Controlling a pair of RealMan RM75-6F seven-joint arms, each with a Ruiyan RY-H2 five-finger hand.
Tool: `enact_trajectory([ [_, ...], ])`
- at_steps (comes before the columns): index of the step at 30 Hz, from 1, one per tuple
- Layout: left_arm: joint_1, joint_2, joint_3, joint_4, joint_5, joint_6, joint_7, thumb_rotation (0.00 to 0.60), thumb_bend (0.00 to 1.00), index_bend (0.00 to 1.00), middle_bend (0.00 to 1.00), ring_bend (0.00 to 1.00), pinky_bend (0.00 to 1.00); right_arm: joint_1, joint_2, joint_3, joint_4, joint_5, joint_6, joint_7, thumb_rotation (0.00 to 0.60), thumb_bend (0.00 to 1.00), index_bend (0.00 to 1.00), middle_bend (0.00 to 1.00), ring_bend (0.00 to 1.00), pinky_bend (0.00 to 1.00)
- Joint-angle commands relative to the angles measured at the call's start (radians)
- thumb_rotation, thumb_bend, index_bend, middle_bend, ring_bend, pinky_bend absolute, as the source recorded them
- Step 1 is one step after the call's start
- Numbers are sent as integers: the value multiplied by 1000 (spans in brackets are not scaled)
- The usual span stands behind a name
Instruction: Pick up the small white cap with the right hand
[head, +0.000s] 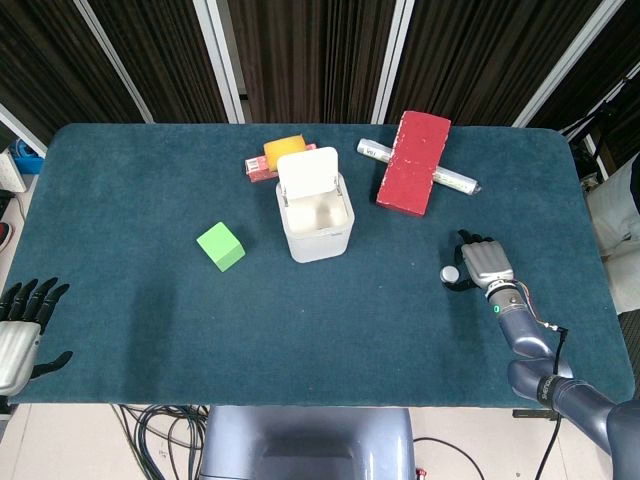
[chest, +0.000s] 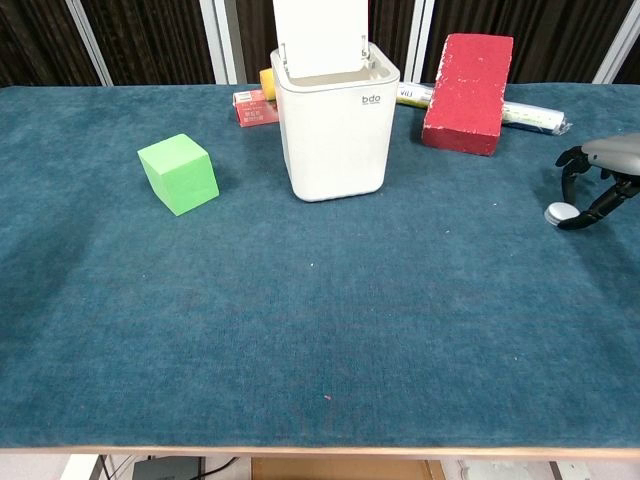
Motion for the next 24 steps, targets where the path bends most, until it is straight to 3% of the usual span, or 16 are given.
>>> enact_trajectory([
  [1, -1, 0, 0, -1, -2, -1, 2, 600, 161, 166, 144, 30, 6, 1, -2, 1, -3, -6, 8, 12, 600, 122, 474, 138, 159, 251],
  [8, -1, 0, 0, -1, -2, -2, 4, 600, 162, 166, 144, 30, 6, 4, -5, -6, -1, -13, 7, 14, 600, 207, 503, 138, 159, 251],
  [24, -1, 0, -2, -2, -12, -5, 9, 600, 161, 168, 144, 30, 12, 8, 1, -5, -13, -24, 22, 36, 600, 265, 529, 138, 159, 251],
])
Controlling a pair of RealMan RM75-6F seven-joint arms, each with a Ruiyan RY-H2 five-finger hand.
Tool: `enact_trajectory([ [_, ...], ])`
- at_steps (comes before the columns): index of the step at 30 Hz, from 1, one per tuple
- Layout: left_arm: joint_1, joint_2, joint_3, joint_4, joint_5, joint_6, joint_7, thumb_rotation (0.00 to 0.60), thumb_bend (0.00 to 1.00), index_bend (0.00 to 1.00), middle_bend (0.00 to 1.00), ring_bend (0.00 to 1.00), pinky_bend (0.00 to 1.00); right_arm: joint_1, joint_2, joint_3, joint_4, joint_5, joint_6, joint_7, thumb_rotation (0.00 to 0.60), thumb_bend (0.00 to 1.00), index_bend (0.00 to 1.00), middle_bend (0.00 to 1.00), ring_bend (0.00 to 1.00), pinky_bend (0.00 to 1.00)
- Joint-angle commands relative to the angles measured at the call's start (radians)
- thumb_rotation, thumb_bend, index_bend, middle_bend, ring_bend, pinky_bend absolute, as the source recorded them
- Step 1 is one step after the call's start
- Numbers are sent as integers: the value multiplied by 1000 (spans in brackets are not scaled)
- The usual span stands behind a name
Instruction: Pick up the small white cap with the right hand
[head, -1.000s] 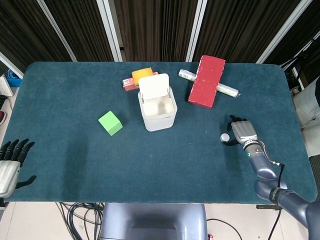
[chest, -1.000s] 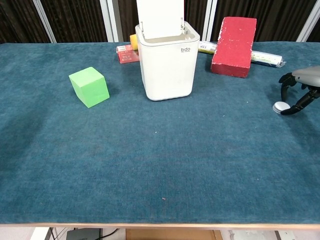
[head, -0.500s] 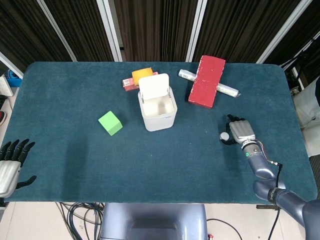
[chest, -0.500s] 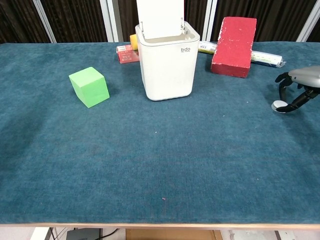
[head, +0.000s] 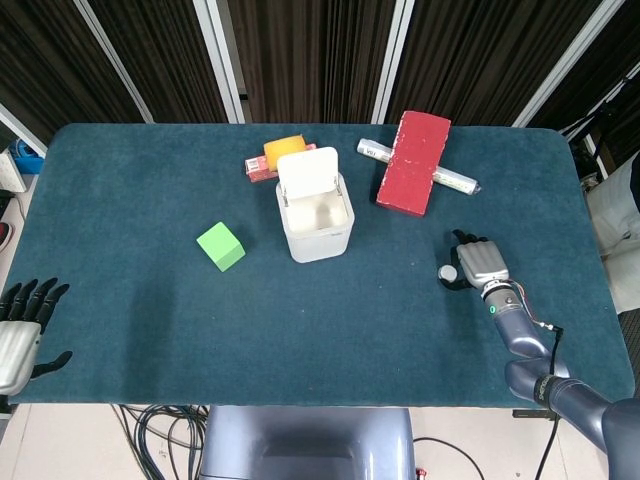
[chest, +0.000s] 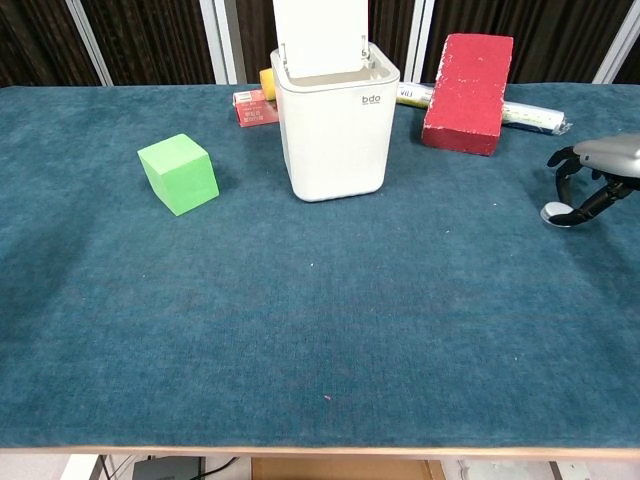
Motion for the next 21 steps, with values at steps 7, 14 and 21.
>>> enact_trajectory([
  [7, 0, 1, 0, -2, -2, 0, 1, 600, 161, 168, 144, 30, 12, -8, 108, 60, -160, -23, 118, 45, 600, 264, 529, 138, 159, 251],
  [14, 1, 3, -1, -2, -2, 1, -6, 600, 162, 169, 144, 30, 12, -6, 228, 133, -333, -9, 198, 37, 600, 265, 529, 138, 158, 251],
  [21, 1, 8, -1, -3, -3, 1, -16, 600, 162, 169, 144, 30, 12, 61, 316, 215, -455, 67, 167, -41, 600, 263, 529, 137, 158, 251],
])
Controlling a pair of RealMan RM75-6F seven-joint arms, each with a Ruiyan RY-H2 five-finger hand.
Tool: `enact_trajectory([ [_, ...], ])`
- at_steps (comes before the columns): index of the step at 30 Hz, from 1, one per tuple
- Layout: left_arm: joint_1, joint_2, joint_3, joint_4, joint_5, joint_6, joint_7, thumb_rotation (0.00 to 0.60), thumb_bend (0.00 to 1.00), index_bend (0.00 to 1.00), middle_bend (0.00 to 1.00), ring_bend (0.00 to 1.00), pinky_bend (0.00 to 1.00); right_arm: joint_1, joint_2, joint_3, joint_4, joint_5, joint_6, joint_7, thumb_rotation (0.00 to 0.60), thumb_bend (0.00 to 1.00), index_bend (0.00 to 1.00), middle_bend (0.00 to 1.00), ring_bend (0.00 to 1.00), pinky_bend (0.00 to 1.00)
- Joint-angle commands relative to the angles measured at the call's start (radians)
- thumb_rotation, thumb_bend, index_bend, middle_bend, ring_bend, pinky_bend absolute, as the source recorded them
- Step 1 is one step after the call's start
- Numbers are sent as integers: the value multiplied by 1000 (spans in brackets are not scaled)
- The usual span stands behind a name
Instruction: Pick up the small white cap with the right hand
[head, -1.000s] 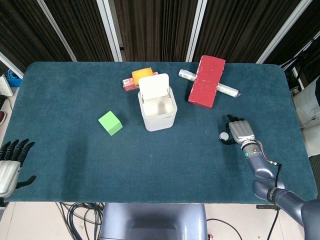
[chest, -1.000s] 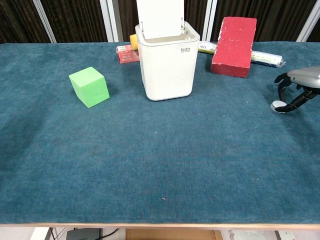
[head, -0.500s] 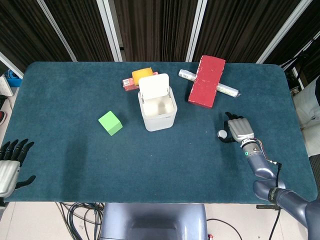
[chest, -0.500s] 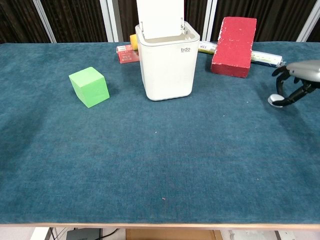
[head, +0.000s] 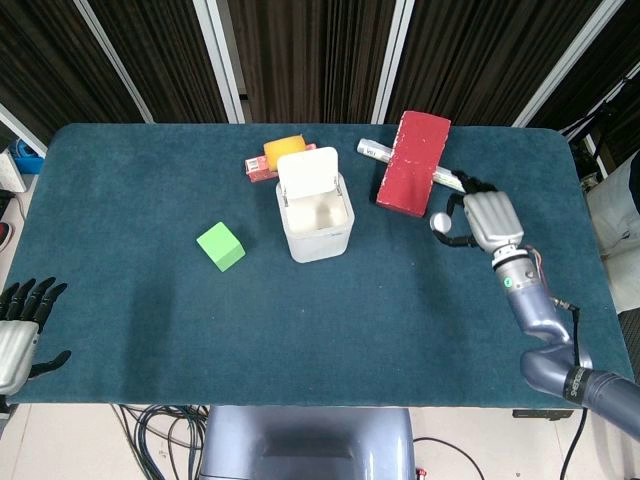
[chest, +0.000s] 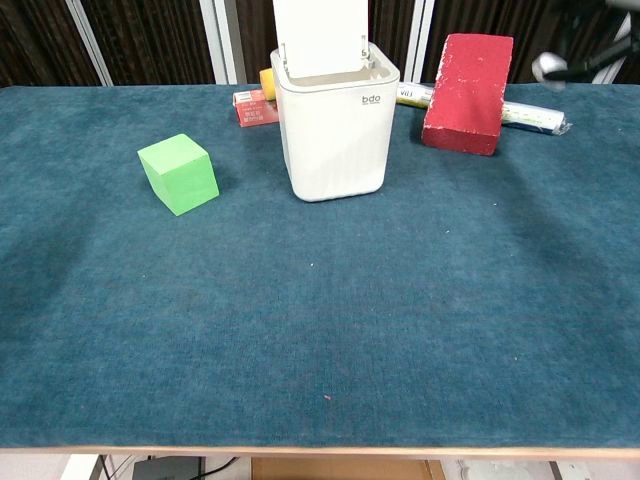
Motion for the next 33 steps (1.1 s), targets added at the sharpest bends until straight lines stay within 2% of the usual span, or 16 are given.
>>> enact_trajectory([
  [1, 0, 1, 1, -1, 1, -1, -2, 600, 162, 169, 144, 30, 12, 55, 35, 45, -55, 63, -36, -57, 600, 263, 529, 137, 158, 251],
  [6, 1, 4, 0, -1, 1, 2, -7, 600, 162, 169, 144, 30, 12, 146, 35, 84, -86, 168, -90, -151, 600, 264, 529, 137, 158, 251],
  [11, 4, 9, -1, -1, 3, 9, -19, 600, 161, 170, 144, 30, 12, 231, 1, 96, -93, 254, -114, -234, 600, 263, 528, 136, 158, 251],
  [21, 3, 18, -1, 4, 10, 8, -50, 600, 162, 169, 144, 30, 12, 363, -91, 48, -68, 428, -111, -408, 600, 263, 529, 135, 158, 251],
  [30, 0, 22, 2, 8, 16, 3, -63, 600, 161, 169, 144, 30, 12, 441, -159, 16, -34, 536, -82, -496, 600, 260, 527, 132, 158, 251],
  [33, 1, 24, 1, 9, 15, 6, -68, 600, 161, 169, 144, 30, 12, 457, -175, 14, -29, 571, -73, -508, 600, 252, 500, 129, 157, 251],
])
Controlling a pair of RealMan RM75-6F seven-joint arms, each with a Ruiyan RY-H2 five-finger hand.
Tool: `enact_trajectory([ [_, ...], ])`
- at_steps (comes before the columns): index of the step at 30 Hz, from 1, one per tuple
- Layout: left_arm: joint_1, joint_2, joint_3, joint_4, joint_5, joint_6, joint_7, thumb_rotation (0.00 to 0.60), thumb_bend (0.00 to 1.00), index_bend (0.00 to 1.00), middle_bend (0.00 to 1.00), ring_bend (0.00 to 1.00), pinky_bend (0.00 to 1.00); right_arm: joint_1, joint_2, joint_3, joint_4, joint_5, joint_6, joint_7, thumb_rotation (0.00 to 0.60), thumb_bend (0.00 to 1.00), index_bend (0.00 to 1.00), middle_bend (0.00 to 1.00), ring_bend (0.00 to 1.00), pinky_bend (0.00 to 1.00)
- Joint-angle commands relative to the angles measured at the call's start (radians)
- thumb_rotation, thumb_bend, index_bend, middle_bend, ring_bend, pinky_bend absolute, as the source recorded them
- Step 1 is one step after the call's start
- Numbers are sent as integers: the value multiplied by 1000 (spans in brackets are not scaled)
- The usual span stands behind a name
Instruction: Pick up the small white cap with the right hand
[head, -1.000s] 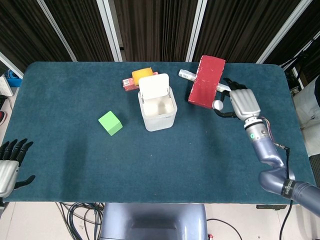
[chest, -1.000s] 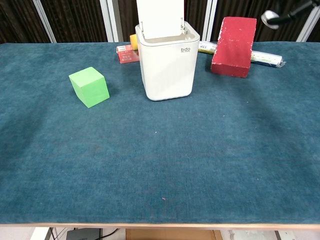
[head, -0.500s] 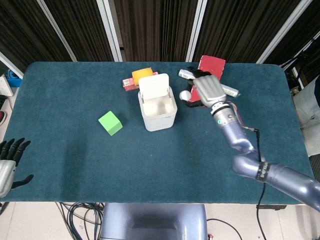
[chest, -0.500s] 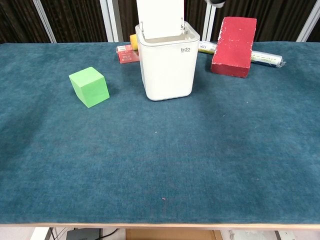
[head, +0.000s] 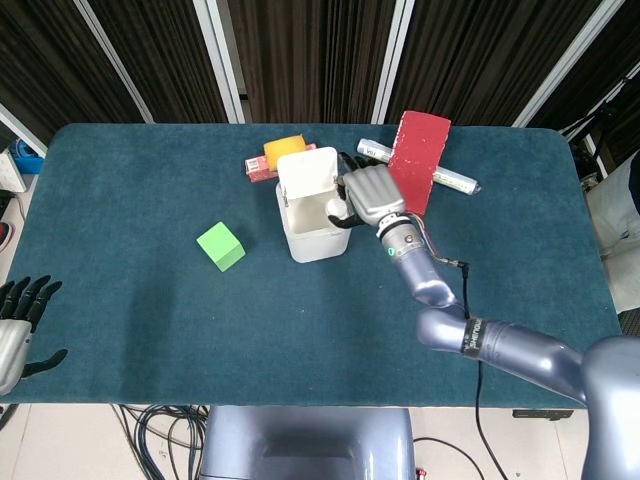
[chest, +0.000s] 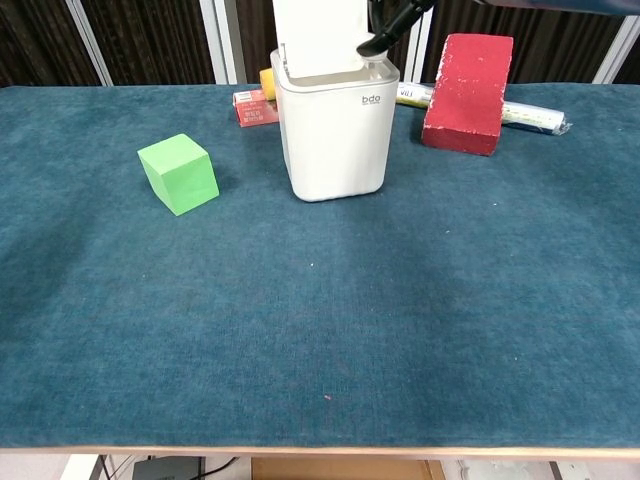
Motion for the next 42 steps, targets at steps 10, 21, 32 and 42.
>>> enact_trajectory([
  [10, 1, 3, -1, 4, 1, 3, -10, 600, 162, 169, 144, 30, 12, 46, -23, -28, 15, 116, 12, -45, 600, 192, 279, 112, 149, 251],
  [21, 2, 3, -2, 4, -2, 4, -4, 600, 162, 169, 144, 30, 12, 39, 26, -38, -31, 130, 27, -19, 600, 189, 274, 112, 150, 252],
  [32, 4, 2, -6, 4, -7, 10, -3, 600, 162, 170, 144, 30, 12, -156, 283, -65, -269, 27, 112, 124, 600, 188, 275, 133, 171, 259],
  [42, 3, -11, -12, 5, -10, 14, 7, 600, 162, 134, 144, 30, 12, -564, 492, -257, -419, -426, 373, 400, 600, 193, 216, 137, 174, 253],
])
